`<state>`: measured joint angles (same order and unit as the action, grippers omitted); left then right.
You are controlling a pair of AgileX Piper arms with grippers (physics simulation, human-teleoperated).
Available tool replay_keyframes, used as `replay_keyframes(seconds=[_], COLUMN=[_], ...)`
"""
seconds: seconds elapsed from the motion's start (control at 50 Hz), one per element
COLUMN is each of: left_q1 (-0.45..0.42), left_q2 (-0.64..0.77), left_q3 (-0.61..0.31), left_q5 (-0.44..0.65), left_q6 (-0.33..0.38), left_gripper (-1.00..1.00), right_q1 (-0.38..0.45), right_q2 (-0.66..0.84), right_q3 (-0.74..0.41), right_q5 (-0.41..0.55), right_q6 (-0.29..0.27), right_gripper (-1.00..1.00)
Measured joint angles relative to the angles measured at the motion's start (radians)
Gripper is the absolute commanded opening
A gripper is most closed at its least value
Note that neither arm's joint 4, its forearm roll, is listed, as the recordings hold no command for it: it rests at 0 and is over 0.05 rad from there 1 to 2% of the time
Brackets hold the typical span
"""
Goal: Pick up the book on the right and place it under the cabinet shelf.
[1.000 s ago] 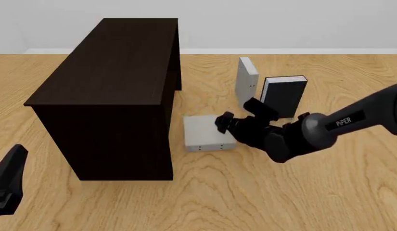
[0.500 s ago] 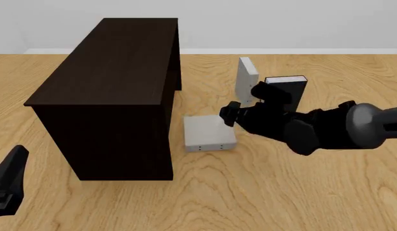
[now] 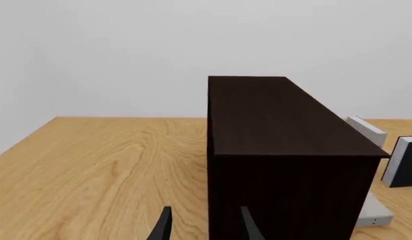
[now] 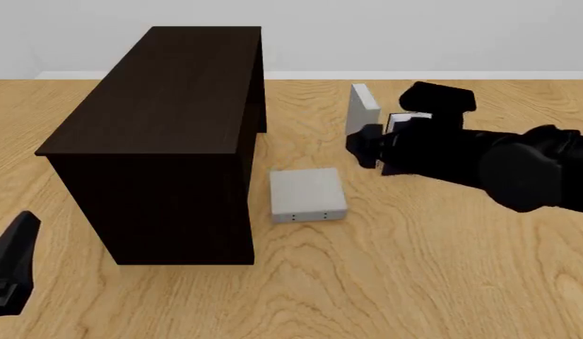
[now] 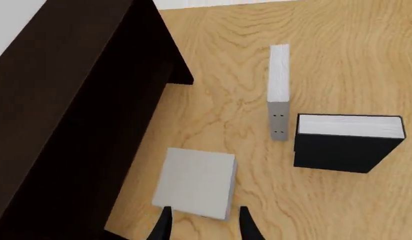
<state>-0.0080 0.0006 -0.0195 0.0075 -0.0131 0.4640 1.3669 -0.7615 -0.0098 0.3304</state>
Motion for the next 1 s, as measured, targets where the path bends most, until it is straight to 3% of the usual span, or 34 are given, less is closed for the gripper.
replay_keyframes(seconds=[0.58, 1.0], left_q1=[0.011, -0.007], left_q2=[0.001, 0.004], left_q3=[0.008, 0.016], left_q5=[0.0, 0.006], left_q6=[0.034, 0.058], left_gripper=[1.0, 1.0], right_q1=[-0.056, -0.06], right_q2=[-0.102, -0.067], right_q3=[-0.064, -0.121], right_q5=[0.236, 0.322], right_q6=[-0.166, -0.199], right_gripper=[1.0, 1.0])
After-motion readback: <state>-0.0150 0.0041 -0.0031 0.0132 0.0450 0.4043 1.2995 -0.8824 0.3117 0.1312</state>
